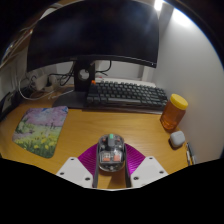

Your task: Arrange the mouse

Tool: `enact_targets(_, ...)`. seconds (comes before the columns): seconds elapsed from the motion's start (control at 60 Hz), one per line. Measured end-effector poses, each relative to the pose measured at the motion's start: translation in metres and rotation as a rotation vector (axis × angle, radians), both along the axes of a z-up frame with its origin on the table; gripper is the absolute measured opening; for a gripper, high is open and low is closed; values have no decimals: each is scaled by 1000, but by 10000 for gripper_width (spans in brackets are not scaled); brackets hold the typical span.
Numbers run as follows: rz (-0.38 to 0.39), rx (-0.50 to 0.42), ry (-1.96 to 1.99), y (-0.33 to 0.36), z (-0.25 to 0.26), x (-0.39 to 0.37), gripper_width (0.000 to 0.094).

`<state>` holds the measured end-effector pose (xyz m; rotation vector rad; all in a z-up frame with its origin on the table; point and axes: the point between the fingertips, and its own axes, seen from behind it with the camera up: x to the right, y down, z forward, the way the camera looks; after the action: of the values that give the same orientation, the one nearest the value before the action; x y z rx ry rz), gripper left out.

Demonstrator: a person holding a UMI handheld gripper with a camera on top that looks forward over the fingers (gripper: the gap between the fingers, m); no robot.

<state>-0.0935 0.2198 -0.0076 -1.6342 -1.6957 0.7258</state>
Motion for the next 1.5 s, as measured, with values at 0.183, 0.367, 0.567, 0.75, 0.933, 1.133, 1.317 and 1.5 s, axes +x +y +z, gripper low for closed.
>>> enact_targets(0.183, -4, -17, 83, -28, 64, -13, 344)
enact_targets(0.367, 84, -79, 122, -117, 116, -35, 344)
enact_targets(0.567, 169, -114, 52, -232, 87, -48, 342)
enact_targets(0.75, 171, -85, -45, -287, 20, -48, 341)
enact_targets(0.933, 103, -78, -87, -289, -7, -45, 512)
enact_targets(1.133, 49, -106, -100, -283, 30, -19, 856)
enact_targets(1.317, 15, -92, -132, -262, 99, 59, 855)
enact_targets(1.5, -2, -74, -153, -244, 142, 124, 853)
